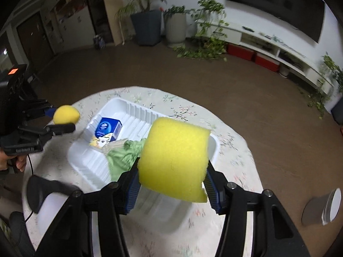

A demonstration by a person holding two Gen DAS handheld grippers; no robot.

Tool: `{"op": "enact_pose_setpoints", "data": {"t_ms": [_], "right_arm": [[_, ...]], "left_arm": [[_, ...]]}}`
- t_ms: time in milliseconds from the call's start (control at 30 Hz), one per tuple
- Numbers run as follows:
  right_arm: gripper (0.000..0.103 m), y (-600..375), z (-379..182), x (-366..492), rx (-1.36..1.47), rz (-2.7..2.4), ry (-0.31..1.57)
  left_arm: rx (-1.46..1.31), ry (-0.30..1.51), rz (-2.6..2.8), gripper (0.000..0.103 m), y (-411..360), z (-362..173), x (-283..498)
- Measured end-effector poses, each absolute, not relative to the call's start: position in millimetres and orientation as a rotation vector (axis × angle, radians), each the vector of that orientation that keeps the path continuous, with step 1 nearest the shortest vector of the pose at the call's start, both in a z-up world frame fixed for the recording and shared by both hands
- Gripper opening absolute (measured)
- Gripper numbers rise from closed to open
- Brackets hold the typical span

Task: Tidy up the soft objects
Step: 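Lift and carry both yellow sponges over the white tray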

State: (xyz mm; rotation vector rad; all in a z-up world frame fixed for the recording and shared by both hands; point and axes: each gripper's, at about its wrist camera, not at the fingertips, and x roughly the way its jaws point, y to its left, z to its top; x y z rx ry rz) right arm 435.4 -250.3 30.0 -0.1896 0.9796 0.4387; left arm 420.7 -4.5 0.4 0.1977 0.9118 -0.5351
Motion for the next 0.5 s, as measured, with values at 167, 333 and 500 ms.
{"op": "enact_pose_setpoints", "data": {"t_ms": [167,333,500], "right_arm": [[0.056,-224.6,9.1,459.6,-0.231,0.504,1.006],[0.057,-214.0,-3.4,458.9,-0.236,0.537,1.019],[0.057,-224.0,-10.6,448.6,-0.261,0.542,1.029]], "left_arm": [[0.219,0.934,-0.614,0.040,-12.7,-28.3,421.3],[0.277,0.947,-0.622,0.040,-15.7,-42.9,418.1],[0.332,0.945,-0.653,0.041,-22.1,-51.5,410.3]]}}
